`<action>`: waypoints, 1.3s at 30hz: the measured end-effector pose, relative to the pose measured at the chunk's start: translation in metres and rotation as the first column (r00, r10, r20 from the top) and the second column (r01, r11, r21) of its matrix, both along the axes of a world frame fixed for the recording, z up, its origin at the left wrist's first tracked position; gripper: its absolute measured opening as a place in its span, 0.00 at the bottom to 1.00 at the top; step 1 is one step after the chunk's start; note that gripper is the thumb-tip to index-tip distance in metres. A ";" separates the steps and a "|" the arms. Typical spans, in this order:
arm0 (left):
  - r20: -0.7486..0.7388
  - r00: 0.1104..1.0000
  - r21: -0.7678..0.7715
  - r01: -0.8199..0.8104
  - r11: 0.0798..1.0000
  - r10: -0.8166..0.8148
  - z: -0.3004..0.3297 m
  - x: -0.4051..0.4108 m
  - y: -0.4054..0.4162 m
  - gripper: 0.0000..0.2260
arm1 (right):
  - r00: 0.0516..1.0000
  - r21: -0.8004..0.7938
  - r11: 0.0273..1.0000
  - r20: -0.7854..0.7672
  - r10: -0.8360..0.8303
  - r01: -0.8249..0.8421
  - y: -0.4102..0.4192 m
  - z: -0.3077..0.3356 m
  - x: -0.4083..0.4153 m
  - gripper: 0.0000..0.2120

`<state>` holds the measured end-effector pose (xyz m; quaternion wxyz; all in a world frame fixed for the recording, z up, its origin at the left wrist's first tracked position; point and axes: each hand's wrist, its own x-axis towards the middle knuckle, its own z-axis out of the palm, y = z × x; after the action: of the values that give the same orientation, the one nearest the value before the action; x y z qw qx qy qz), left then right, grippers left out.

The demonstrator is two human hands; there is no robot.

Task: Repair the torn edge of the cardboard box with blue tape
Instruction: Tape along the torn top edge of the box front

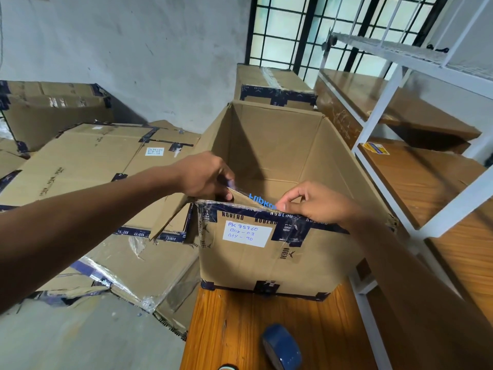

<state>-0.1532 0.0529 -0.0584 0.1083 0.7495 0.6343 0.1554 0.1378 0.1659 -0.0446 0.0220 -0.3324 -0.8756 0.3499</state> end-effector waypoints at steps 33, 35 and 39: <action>0.158 0.987 0.166 -0.020 0.986 -0.006 -0.010 -0.008 -0.006 0.04 | 0.965 0.464 0.859 -0.237 -0.115 0.216 -0.044 -0.030 -0.035 0.02; 0.106 0.994 0.166 -0.012 0.986 -0.006 -0.005 -0.006 -0.006 0.06 | 0.960 0.457 0.860 -0.252 -0.119 0.226 -0.044 -0.032 -0.035 0.01; 0.007 1.000 0.194 -0.024 0.981 0.023 -0.003 0.006 -0.006 0.21 | 0.956 0.432 0.871 -0.267 -0.122 0.232 -0.047 -0.034 -0.034 0.01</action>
<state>-0.1469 0.0468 -0.0618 0.0345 0.7486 0.6247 0.2195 0.1041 0.1191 -0.0785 0.2340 -0.3538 -0.8903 0.1657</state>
